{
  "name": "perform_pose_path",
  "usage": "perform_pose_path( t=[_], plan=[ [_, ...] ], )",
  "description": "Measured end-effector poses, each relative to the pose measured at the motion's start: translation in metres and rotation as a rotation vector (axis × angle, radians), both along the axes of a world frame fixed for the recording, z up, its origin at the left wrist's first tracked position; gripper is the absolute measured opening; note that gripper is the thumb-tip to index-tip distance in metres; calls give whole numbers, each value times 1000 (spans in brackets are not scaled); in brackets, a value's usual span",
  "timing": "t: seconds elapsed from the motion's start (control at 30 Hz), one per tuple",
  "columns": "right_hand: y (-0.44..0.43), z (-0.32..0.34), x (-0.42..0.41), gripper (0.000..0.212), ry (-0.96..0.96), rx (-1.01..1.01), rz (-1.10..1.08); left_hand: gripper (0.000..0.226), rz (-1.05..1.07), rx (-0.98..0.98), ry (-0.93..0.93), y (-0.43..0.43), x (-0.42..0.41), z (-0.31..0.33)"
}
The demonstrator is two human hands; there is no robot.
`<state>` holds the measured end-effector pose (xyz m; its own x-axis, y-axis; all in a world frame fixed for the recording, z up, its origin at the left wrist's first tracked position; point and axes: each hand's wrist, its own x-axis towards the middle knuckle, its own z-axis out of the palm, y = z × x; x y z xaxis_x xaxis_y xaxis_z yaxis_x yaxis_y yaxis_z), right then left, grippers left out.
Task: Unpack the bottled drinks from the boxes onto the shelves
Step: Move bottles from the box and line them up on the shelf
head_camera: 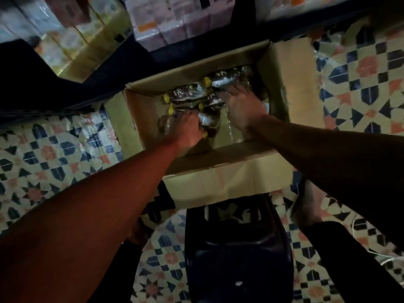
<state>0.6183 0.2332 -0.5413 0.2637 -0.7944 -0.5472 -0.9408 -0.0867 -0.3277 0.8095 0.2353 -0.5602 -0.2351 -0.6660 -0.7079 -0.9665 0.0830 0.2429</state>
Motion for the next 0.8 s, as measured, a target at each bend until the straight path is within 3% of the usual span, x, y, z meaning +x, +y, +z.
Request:
perform_pose_path(
  t=[0.27, 0.37, 0.47, 0.6, 0.7, 0.8],
  plan=[
    [-10, -40, 8, 78, 228, -102, 145, 81, 20, -124, -68, -6, 29, -46],
    [-15, -38, 6, 74, 195, -138, 132, 95, 167, -83, -111, 0, 40, -52],
    [-19, -30, 10, 70, 91, -49, 89, 101, 15, -75, -206, 12, 45, -50],
    [-18, -27, 6, 63, -374, 374, -442, 80, -191, -198, -245, 35, 50, -43],
    [1, -28, 3, 46, -554, 628, -772, 80, -309, -191, -311, 36, 52, -44],
    [24, -35, 0, 59, -639, 828, -1068, 82, -340, -194, -304, 29, 55, -47]
  ],
)
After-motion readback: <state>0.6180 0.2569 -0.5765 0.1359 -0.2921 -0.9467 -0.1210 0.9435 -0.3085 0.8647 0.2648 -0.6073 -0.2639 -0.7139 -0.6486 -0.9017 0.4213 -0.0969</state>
